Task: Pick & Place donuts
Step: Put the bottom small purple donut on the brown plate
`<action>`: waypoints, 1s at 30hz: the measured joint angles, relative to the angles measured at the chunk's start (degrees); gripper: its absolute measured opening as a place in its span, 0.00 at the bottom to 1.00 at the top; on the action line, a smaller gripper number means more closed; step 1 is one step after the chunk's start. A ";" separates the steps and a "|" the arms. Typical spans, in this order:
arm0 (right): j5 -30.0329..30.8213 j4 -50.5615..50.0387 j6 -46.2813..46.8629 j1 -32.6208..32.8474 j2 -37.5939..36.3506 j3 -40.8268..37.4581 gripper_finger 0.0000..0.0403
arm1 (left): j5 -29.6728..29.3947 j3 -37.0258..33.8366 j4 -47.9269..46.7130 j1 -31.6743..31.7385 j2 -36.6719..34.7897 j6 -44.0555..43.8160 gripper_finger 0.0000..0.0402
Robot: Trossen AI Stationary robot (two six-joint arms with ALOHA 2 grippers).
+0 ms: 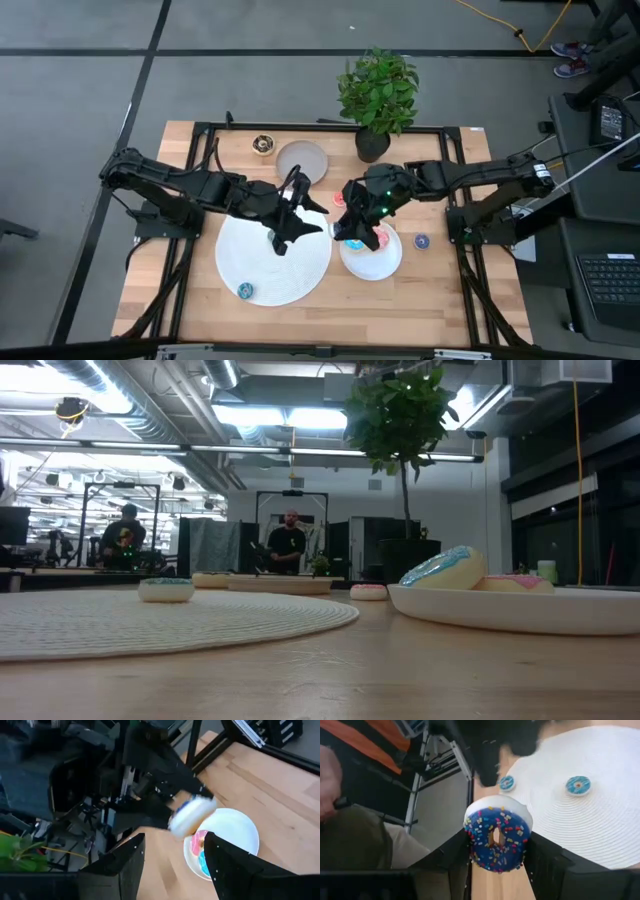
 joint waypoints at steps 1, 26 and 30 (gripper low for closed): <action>-0.07 0.29 -0.01 0.00 0.00 0.00 0.42 | 0.00 0.00 -0.01 0.01 0.18 0.14 0.49; -1.69 1.83 1.63 -1.20 0.11 -0.03 0.42 | 4.35 -0.02 4.03 1.18 3.92 4.86 0.49; -1.69 2.16 1.71 -1.20 0.11 -0.04 0.42 | 4.31 -0.02 4.19 1.18 3.92 5.26 0.49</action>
